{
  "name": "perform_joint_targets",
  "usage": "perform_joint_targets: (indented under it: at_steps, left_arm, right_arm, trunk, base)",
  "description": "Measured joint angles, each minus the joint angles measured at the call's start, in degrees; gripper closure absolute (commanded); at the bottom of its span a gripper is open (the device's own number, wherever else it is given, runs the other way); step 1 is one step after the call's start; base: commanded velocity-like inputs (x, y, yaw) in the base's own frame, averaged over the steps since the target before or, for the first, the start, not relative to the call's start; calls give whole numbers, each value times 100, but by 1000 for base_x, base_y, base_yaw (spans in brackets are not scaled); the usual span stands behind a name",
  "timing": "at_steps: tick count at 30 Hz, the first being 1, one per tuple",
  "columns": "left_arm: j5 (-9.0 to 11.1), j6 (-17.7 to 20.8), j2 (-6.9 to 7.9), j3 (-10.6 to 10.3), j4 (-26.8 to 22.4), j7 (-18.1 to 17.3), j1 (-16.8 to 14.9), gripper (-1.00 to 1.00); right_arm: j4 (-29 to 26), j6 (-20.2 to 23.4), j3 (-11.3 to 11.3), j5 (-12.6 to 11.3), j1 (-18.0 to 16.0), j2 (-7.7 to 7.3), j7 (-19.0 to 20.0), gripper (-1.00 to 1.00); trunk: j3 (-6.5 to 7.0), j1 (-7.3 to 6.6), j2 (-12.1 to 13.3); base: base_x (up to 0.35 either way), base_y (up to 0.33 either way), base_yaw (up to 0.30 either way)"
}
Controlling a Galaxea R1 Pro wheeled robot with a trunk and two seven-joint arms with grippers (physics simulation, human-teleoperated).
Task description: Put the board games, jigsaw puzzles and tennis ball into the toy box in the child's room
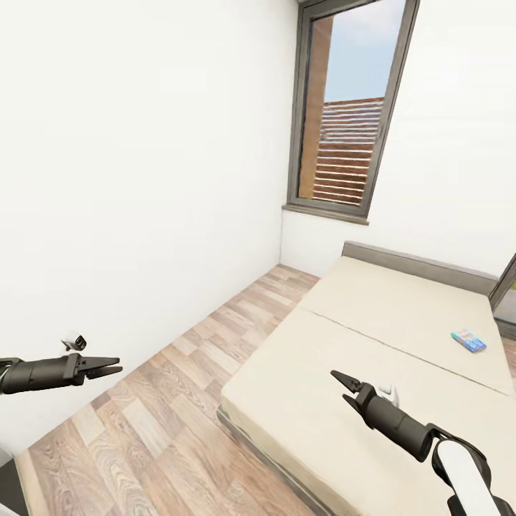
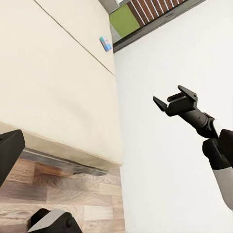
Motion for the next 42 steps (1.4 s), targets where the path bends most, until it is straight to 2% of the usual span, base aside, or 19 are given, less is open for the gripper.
perform_joint_targets:
  at_steps: [11, 29, 42]
  left_arm:
    - [-3, -2, -2, -7, 1, 0, -2, -100]
    - [-11, -22, -1, -18, 2, -1, -2, -100]
    - [-17, -26, -1, -18, -6, 0, -1, -100]
  right_arm:
    - [3, -1, -1, 2, 4, 4, 3, -100]
    - [13, -3, -7, -3, 2, 6, 0, -100]
    - [82, -1, -7, 0, 2, 9, -2, -100]
  trunk:
    - [-1, 0, 0]
    - [-1, 0, 0]
    - [-1, 1, 0]
  base:
    - [0, 0, -65]
    - [0, -6, -265]
    - [-39, -220, -280]
